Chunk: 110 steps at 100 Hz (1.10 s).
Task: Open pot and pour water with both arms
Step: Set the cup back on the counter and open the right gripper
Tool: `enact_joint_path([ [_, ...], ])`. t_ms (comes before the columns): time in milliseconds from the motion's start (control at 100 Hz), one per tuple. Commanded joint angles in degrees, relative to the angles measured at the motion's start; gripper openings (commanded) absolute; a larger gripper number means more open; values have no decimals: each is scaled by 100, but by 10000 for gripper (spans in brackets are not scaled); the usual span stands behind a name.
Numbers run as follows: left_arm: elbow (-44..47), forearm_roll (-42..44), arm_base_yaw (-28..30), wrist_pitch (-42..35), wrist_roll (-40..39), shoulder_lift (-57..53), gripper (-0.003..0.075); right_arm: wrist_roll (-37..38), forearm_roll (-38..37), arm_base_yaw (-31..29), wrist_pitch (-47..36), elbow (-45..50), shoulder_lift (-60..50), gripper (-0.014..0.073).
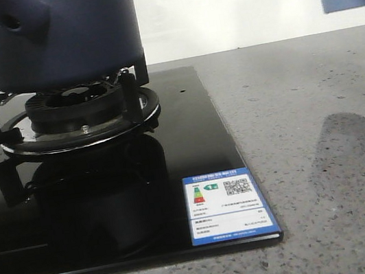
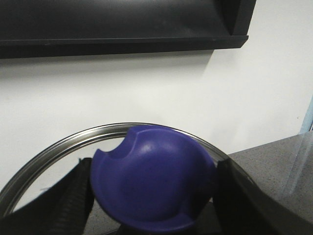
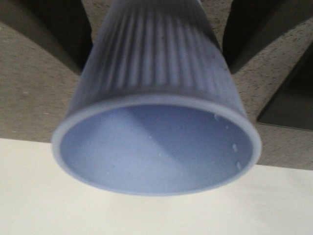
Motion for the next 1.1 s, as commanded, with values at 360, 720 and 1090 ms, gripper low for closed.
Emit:
enact_joint_path([
  [360, -236, -188, -37, -490, 20, -146, 348, -1313, 286, -344, -1915, -140, 1000, 339],
  [720, -236, -188, -37, -490, 20, -146, 348, -1699, 538, -344, -1975, -140, 1281, 339],
  [1090, -236, -188, -37, -490, 20, -146, 348, -1408, 538, -344, -1859, -140, 1281, 542],
])
